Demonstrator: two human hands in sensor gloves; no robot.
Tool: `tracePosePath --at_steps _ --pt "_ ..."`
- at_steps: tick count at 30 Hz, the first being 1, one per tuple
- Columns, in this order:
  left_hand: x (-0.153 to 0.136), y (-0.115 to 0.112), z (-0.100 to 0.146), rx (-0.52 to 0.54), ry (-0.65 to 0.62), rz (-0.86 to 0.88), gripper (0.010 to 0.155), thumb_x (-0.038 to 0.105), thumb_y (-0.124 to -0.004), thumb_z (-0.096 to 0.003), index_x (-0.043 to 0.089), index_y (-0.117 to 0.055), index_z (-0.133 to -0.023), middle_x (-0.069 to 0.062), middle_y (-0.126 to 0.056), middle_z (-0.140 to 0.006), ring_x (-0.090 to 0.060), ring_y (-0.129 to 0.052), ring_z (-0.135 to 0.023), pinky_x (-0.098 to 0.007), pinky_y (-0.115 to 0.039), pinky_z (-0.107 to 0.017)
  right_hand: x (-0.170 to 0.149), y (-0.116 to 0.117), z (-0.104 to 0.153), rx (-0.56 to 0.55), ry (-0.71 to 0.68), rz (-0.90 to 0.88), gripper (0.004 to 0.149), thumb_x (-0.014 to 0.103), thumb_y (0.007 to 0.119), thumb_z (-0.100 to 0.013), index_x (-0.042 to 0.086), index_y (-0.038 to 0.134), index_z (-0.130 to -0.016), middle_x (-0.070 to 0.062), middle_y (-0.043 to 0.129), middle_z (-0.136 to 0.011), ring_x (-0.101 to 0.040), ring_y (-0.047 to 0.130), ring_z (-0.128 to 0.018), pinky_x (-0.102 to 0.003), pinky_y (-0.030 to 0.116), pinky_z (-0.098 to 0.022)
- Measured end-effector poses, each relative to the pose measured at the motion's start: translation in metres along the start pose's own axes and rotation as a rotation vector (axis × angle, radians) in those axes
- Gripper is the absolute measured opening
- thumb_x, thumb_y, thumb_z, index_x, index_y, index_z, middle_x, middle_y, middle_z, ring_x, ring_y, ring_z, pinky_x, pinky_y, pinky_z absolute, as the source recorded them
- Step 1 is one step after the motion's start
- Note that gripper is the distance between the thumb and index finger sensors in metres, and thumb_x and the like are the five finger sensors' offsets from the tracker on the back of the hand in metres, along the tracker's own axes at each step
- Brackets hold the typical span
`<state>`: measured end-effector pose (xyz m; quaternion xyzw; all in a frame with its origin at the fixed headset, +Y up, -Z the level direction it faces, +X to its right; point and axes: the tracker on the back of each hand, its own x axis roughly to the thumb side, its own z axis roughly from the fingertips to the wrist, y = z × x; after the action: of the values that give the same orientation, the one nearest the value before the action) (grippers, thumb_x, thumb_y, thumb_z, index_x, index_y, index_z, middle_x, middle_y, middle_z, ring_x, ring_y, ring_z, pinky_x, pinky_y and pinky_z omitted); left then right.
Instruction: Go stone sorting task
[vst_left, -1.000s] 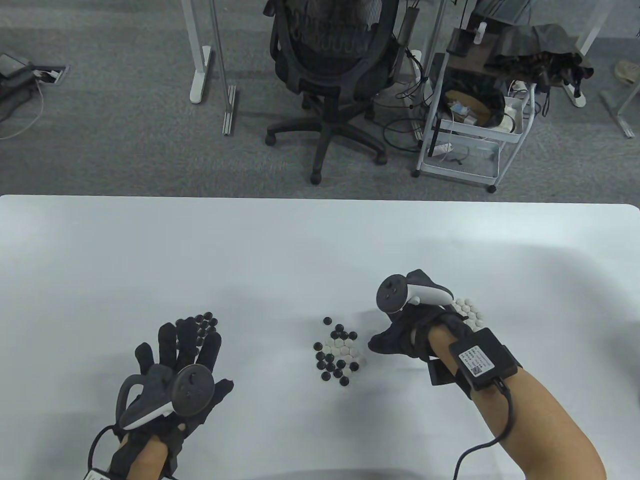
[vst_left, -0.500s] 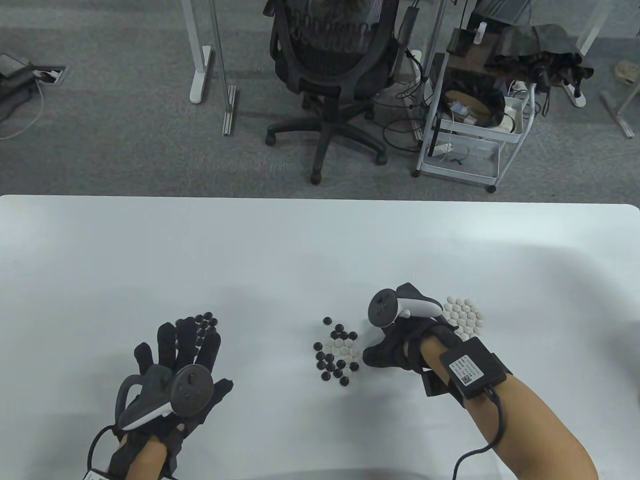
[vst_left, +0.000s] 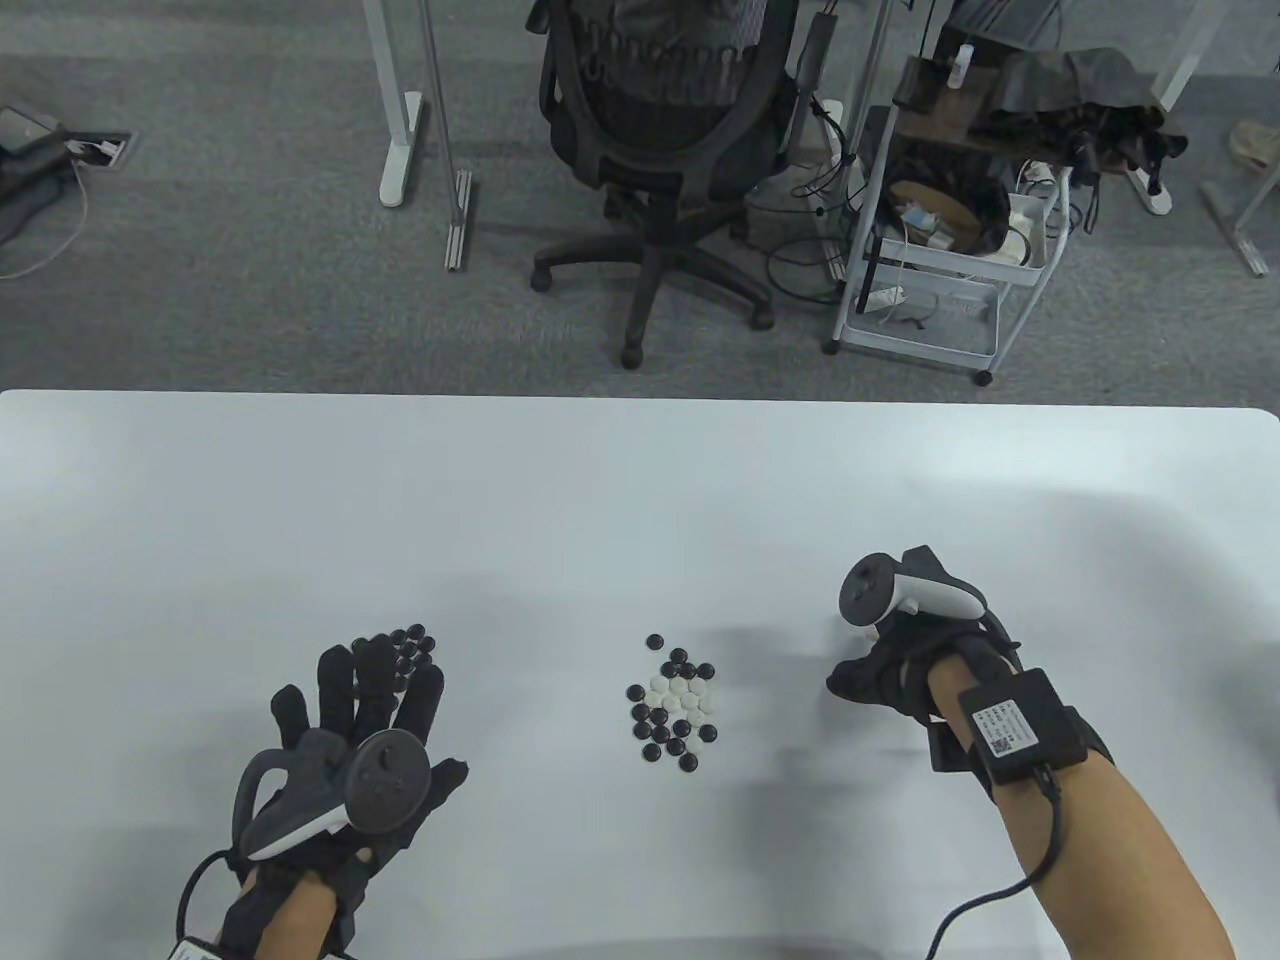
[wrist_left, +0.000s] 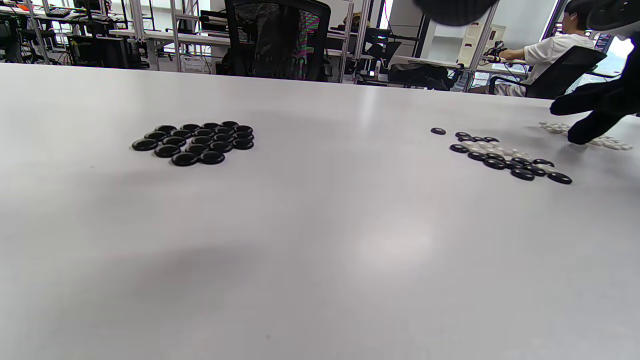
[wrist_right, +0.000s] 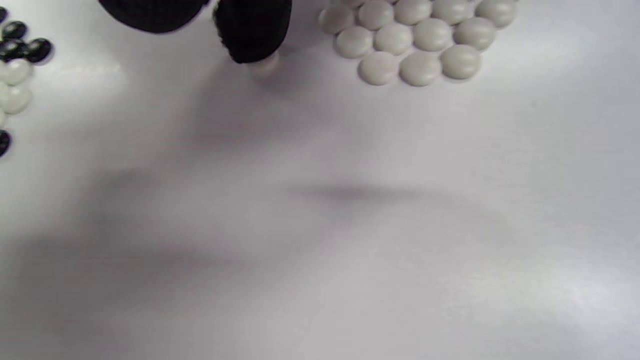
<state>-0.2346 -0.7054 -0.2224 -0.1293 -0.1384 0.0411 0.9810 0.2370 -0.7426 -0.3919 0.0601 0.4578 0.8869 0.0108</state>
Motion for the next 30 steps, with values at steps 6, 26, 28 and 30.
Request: tracePosePath --at_steps 6,26,28,30 --pt "0.001 -0.001 -0.001 -0.007 -0.001 -0.003 0.077 0.052 -0.049 -0.0633 0.011 -0.015 -0.119 -0.038 0.01 -0.115 -0.063 0.013 -0.093 -0.085 -0.003 -0.055 -0.012 -0.002 0.004 -0.023 0.038 -0.013 0.061 0.05 0.053 -0.054 0.024 0.06 -0.109 -0.022 -0.006 -0.107 -0.053 -0.016 -0.086 -0.081 0.003 -0.055" --pt "0.001 0.001 0.001 0.015 0.001 0.001 0.077 0.052 -0.049 -0.0634 0.011 -0.015 -0.119 -0.038 0.01 -0.115 -0.062 0.012 -0.093 -0.084 -0.002 -0.054 0.121 0.009 0.003 0.043 -0.347 0.07 0.062 0.051 0.051 -0.054 0.025 0.053 -0.11 -0.023 -0.007 -0.106 -0.054 -0.015 -0.086 -0.081 0.004 -0.055" --pt "0.0 0.002 0.002 0.019 0.002 0.005 0.077 0.052 -0.049 -0.0634 0.011 -0.015 -0.119 -0.038 0.01 -0.115 -0.062 0.011 -0.093 -0.084 -0.002 -0.054 0.122 0.01 -0.002 0.055 -0.347 0.061 0.062 0.051 0.051 -0.054 0.025 0.052 -0.111 -0.024 -0.008 -0.106 -0.054 -0.015 -0.086 -0.081 0.004 -0.055" --pt "-0.001 0.003 0.003 0.025 0.003 0.009 0.077 0.052 -0.049 -0.0634 0.011 -0.015 -0.119 -0.038 0.01 -0.115 -0.062 0.011 -0.093 -0.084 -0.002 -0.054 0.123 0.011 -0.006 0.062 -0.349 0.051 0.062 0.052 0.051 -0.054 0.025 0.051 -0.111 -0.024 -0.008 -0.106 -0.055 -0.015 -0.086 -0.082 0.004 -0.054"
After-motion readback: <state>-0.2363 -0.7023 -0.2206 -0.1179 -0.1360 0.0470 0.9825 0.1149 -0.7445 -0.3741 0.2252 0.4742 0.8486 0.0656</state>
